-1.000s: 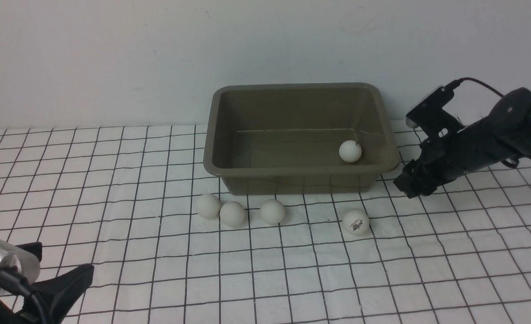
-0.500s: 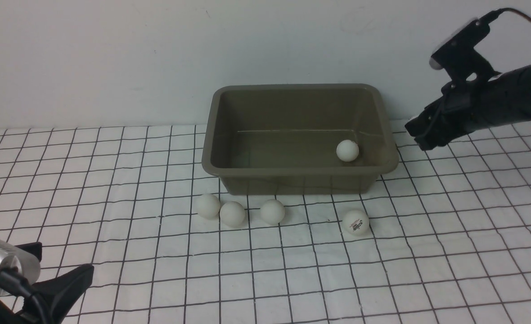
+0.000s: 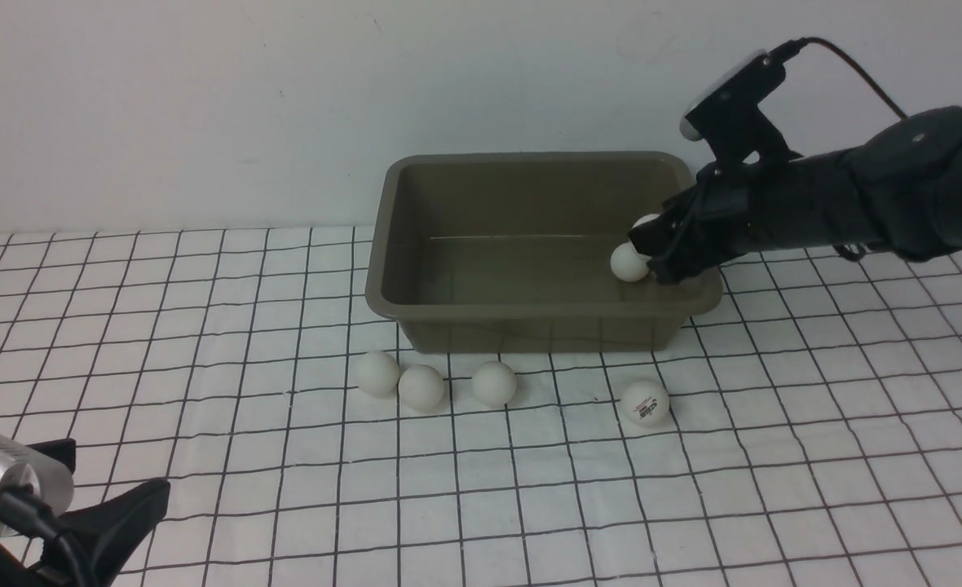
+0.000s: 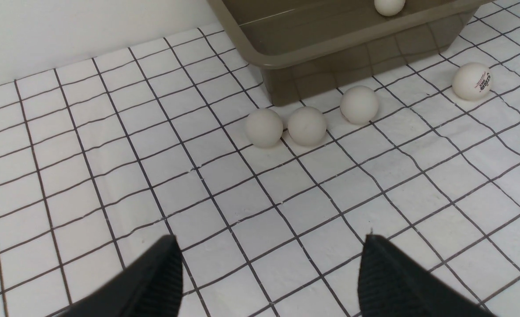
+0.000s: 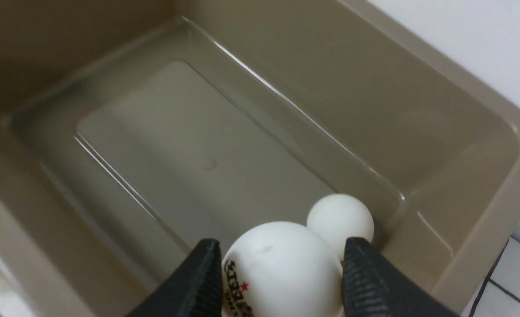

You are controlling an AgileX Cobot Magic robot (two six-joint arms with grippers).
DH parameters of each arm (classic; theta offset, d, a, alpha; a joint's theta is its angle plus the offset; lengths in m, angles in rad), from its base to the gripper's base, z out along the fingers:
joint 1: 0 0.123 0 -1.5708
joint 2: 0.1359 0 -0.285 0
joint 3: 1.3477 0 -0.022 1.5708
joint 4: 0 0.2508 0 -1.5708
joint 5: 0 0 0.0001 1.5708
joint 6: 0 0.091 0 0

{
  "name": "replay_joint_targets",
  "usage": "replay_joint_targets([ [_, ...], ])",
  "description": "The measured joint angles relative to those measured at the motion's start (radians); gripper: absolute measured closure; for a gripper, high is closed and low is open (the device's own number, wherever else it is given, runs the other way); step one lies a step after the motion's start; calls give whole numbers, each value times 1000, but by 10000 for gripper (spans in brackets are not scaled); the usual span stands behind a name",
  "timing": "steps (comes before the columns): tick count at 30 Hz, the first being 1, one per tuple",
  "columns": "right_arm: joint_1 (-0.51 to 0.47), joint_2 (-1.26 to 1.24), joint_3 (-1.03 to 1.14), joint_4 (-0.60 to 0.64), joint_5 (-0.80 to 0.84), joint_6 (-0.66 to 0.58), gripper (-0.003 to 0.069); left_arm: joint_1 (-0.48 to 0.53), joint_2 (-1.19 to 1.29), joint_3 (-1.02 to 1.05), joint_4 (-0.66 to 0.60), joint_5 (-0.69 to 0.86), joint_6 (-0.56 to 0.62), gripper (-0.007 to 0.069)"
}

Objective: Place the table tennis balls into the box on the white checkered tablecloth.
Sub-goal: 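Release the ping pong ball into the bin and lift the gripper away, then reach for and grasp a ping pong ball on the table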

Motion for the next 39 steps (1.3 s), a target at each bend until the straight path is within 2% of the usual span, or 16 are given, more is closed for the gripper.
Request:
replay_joint_targets([
  [3, 0, 8, 0, 35, -5, -31, 317, 0, 0, 0, 1, 0, 0, 143],
  [9, 0, -10, 1, 114, -57, -55, 233, 0, 0, 0, 1, 0, 0, 143],
  [13, -6, -119, 5, 85, -151, -55, 222, 0, 0, 0, 1, 0, 0, 143],
  [15, -29, -193, 10, 52, -135, -30, 222, 0, 0, 0, 1, 0, 0, 143],
  [22, -94, -327, 11, -54, 20, 200, 221, 0, 0, 0, 1, 0, 0, 143],
  [23, -108, -343, 11, -99, 92, 306, 221, 0, 0, 0, 1, 0, 0, 143],
  [28, -113, -359, 16, -329, 359, 664, 221, 0, 0, 0, 1, 0, 0, 143],
  [30, -100, -359, 32, -407, 413, 755, 221, 0, 0, 0, 1, 0, 0, 143],
  [34, -64, -355, 107, -463, 415, 806, 221, 0, 0, 0, 1, 0, 0, 143],
  [39, 5, -298, 222, -458, 305, 807, 221, 0, 0, 0, 0, 0, 0, 143],
])
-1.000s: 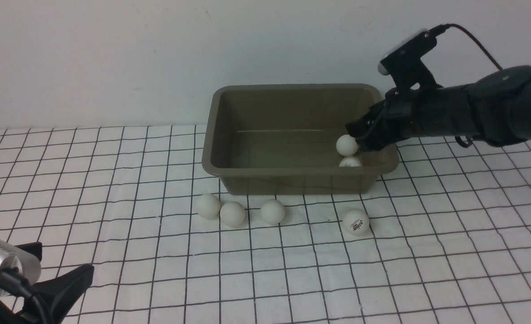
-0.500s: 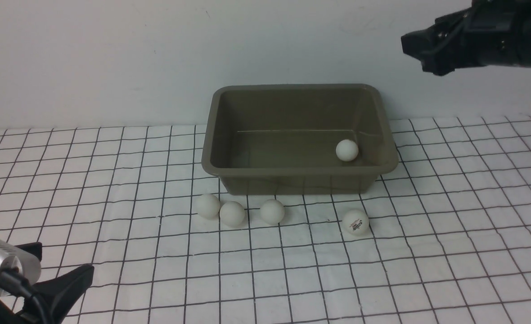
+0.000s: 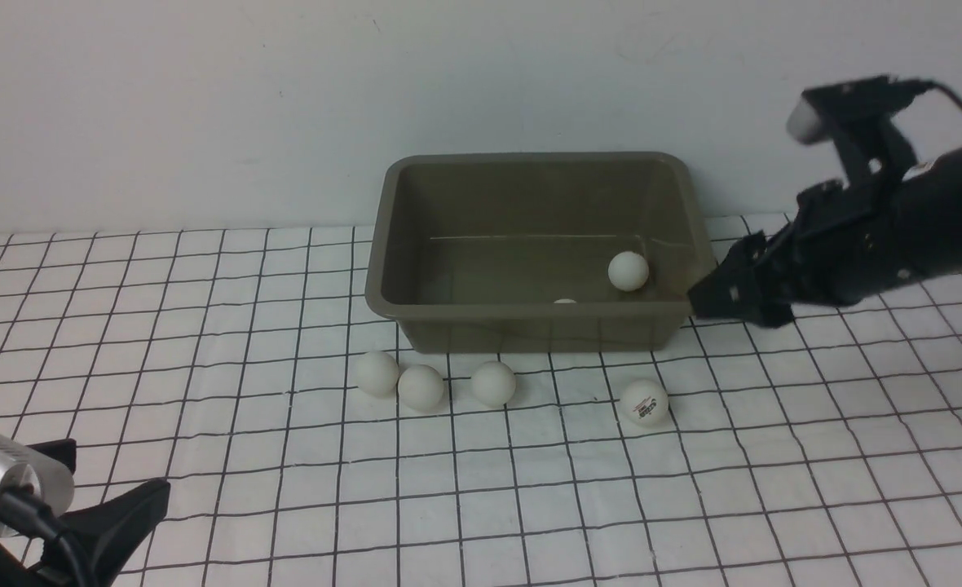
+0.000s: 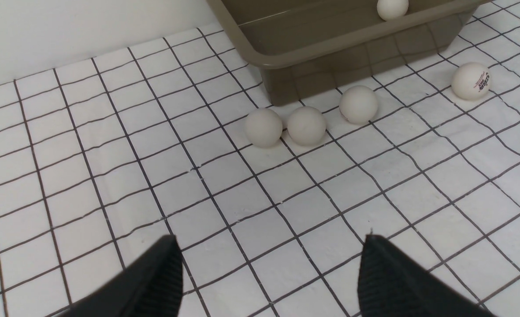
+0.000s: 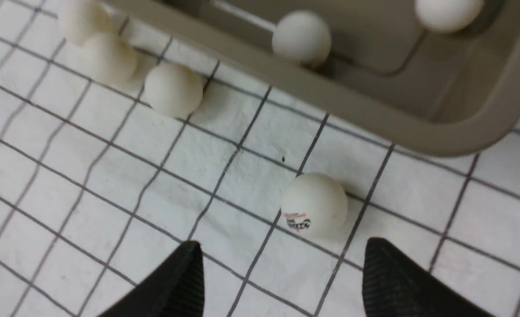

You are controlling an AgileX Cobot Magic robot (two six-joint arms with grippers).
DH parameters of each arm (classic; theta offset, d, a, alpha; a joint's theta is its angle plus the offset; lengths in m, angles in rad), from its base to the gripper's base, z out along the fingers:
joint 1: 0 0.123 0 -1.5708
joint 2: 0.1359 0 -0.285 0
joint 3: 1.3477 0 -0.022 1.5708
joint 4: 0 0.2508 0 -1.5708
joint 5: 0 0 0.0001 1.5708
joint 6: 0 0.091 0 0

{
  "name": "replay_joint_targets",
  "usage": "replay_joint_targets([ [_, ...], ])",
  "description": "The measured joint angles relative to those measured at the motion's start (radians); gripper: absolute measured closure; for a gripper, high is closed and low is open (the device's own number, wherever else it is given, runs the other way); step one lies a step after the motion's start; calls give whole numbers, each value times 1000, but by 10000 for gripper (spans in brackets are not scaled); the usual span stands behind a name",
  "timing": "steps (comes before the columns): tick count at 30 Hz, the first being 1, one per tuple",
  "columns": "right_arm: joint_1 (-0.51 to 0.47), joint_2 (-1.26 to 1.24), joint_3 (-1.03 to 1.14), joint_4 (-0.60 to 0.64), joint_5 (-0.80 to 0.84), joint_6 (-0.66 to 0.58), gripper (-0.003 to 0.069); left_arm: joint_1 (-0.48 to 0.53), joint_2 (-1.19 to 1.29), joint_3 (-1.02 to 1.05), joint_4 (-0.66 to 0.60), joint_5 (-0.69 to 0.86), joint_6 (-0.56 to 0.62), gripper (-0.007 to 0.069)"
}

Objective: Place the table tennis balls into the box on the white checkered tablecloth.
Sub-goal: 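Reach for and grasp a ping pong ball on the table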

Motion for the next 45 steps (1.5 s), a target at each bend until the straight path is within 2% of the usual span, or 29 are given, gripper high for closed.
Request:
replay_joint_targets([
  [7, 86, 140, 27, 29, -193, 1, 218, 0, 0, 0, 0, 0, 0, 143],
  [16, 94, 280, 27, 43, -274, 2, 218, 0, 0, 0, 0, 0, 0, 143],
  [21, 95, 296, 27, 67, -287, -5, 218, 0, 0, 0, 0, 0, 0, 143],
  [32, 95, 296, 27, 241, -291, -170, 218, 0, 0, 0, 0, 0, 0, 143],
  [45, 95, 296, 27, 250, -315, -181, 218, 0, 0, 0, 0, 0, 0, 143],
])
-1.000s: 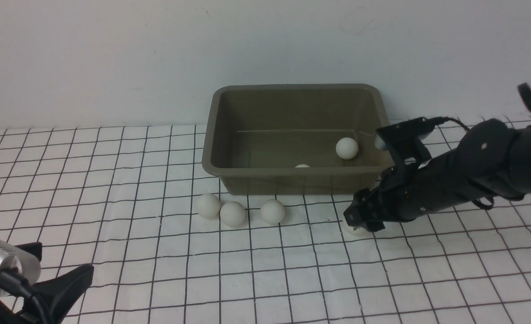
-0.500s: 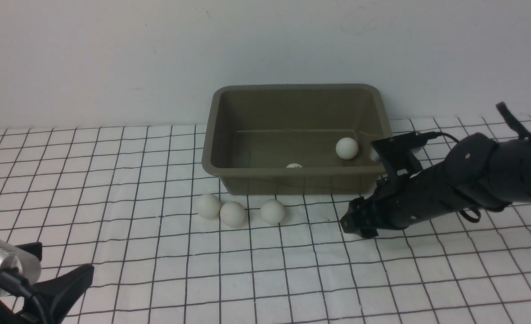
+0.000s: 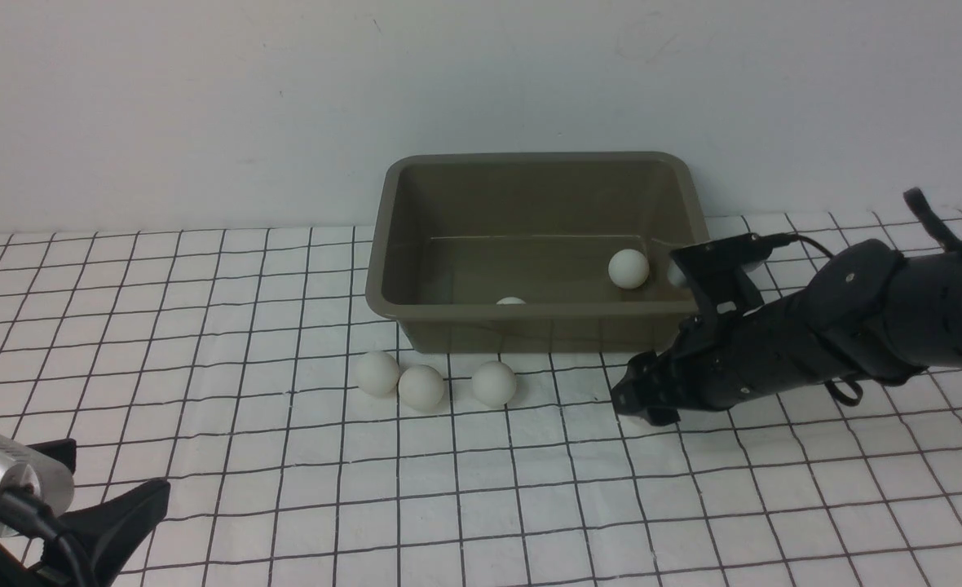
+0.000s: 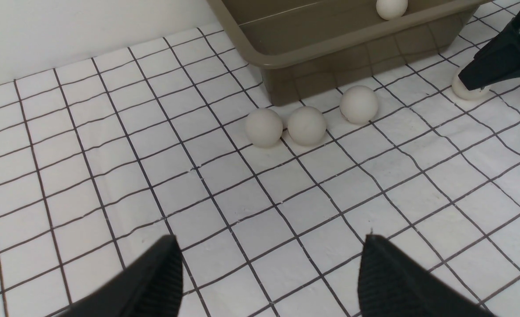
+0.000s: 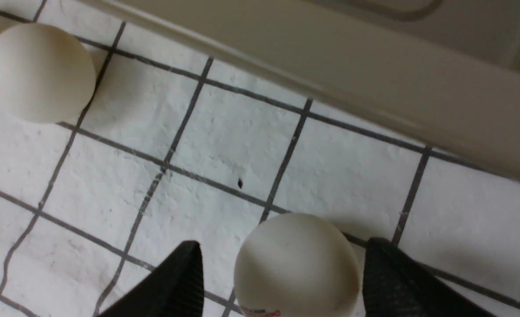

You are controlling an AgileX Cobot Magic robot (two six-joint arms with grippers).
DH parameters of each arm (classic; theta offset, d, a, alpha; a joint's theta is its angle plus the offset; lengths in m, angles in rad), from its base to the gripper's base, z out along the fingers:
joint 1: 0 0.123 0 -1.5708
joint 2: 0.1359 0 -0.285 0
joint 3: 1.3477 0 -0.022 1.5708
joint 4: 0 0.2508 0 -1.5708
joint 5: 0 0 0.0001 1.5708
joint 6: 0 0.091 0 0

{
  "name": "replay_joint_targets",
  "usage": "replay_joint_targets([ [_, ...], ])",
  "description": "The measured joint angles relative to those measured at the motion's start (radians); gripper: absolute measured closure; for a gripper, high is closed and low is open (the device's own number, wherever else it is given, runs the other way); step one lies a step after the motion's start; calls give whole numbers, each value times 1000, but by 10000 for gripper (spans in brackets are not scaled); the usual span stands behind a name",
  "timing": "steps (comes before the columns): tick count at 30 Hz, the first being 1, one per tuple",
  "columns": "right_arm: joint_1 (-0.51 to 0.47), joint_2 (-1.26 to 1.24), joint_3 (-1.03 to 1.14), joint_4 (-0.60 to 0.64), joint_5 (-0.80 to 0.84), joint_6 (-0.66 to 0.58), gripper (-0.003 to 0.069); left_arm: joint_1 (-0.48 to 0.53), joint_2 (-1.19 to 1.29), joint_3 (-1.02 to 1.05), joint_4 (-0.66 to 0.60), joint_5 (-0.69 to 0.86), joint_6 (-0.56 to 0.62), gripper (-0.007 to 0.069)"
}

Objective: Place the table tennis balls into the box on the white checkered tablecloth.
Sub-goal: 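Reach for and grasp a ping pong ball on the table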

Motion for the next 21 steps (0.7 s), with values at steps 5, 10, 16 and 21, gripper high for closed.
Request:
replay_joint_targets([
  [5, 0, 1, 0, 0, -12, -1, 218, 0, 0, 0, 0, 0, 0, 143],
  [10, 0, 31, -12, 0, -15, -4, 218, 0, 0, 0, -4, 0, 0, 143],
  [16, 0, 53, -13, 8, -12, -22, 218, 0, 0, 0, -4, 0, 0, 143],
  [21, 0, 53, -16, 8, -11, -25, 291, 0, 0, 0, -4, 0, 0, 143],
])
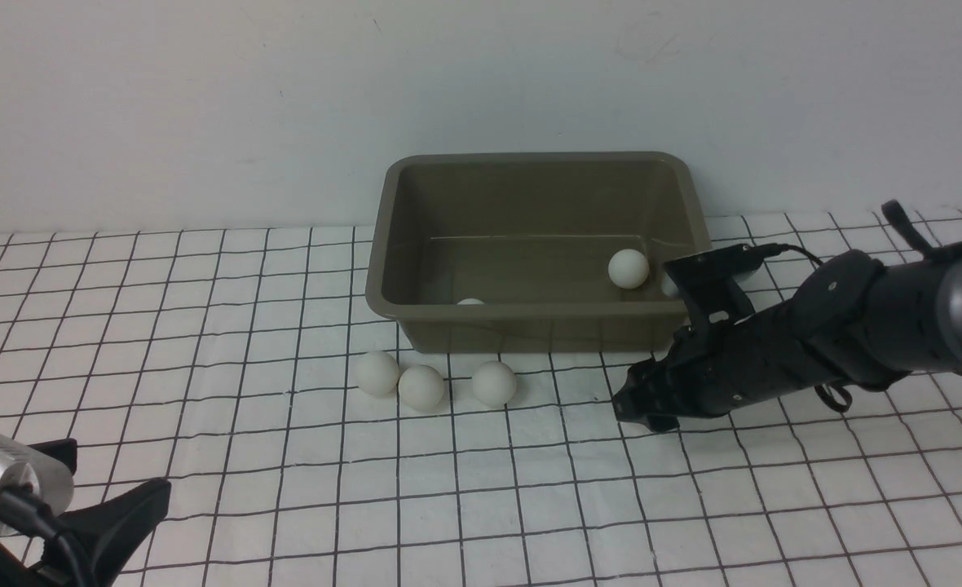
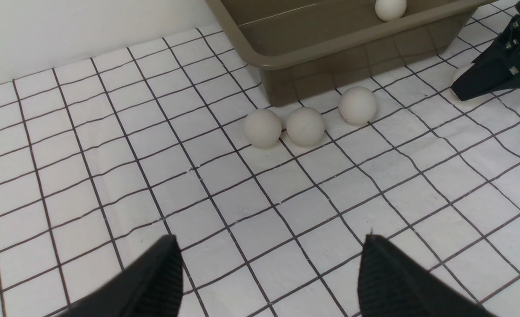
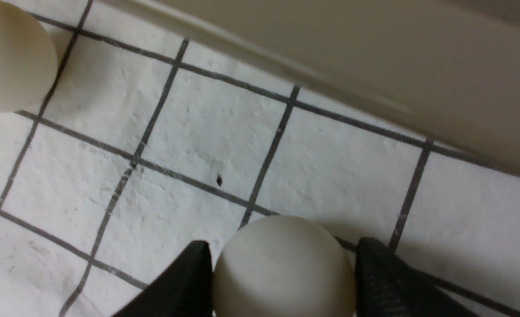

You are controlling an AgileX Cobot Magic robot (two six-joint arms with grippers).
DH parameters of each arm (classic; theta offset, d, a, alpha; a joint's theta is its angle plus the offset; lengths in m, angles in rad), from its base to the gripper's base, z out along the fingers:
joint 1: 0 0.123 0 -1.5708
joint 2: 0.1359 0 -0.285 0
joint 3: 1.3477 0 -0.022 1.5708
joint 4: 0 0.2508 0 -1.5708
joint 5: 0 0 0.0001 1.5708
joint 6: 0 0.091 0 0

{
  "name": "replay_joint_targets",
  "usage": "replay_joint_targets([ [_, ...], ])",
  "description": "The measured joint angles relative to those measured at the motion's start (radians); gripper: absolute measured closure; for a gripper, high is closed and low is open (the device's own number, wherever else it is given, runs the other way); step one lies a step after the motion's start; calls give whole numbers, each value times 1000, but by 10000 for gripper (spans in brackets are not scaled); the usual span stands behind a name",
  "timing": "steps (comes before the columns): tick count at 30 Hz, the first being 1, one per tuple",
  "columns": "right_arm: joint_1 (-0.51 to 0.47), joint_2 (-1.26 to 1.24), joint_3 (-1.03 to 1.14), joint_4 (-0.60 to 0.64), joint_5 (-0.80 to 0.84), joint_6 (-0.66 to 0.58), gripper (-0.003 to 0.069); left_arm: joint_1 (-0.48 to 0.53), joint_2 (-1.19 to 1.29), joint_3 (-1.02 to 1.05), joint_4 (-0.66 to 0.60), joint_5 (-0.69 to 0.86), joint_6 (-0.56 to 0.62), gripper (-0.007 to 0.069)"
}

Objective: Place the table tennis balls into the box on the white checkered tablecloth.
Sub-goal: 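Reach for and grasp a ping pong ball on the table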

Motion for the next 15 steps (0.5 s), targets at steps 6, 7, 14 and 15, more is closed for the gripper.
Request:
replay_joint_targets([
  [6, 0, -41, -1, -62, 56, 0, 298, 0, 0, 0, -2, 0, 0, 143],
  [7, 0, -95, -1, -107, 111, 0, 298, 0, 0, 0, -2, 0, 0, 143],
  [14, 0, -289, -8, -132, 199, -53, 298, 0, 0, 0, -3, 0, 0, 143],
  [15, 0, -296, -19, -115, 178, -67, 298, 0, 0, 0, -3, 0, 0, 143],
])
